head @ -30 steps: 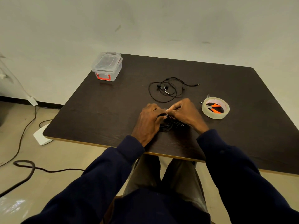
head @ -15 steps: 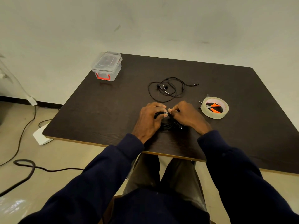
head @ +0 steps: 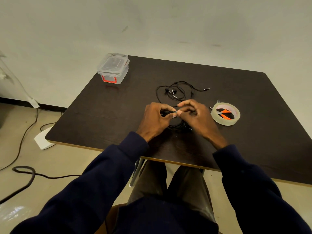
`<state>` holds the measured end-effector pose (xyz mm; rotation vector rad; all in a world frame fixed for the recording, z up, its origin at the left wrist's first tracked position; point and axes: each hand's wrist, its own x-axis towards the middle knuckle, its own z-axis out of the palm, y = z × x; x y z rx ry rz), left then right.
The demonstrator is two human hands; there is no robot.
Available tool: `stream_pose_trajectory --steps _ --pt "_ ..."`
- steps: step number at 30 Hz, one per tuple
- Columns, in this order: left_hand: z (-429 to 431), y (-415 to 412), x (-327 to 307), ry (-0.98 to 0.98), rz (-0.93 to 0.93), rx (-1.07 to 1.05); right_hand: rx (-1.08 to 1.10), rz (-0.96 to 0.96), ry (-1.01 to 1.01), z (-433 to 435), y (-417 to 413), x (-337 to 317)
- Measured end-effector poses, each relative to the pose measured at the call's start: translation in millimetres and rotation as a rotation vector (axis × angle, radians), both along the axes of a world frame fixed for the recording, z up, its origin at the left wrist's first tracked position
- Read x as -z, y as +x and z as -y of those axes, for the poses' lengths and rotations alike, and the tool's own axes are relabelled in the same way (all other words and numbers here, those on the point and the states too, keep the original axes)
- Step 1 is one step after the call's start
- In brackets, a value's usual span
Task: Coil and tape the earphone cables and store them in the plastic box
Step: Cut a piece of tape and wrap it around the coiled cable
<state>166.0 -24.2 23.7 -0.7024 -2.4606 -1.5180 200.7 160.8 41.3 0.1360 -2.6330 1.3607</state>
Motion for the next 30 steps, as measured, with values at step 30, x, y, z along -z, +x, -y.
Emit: stream_pose_trajectory --steps 30 --pt "8 -8 -15 0.284 0.681 0.135 0.080 -0.207 0.009 11 23 22"
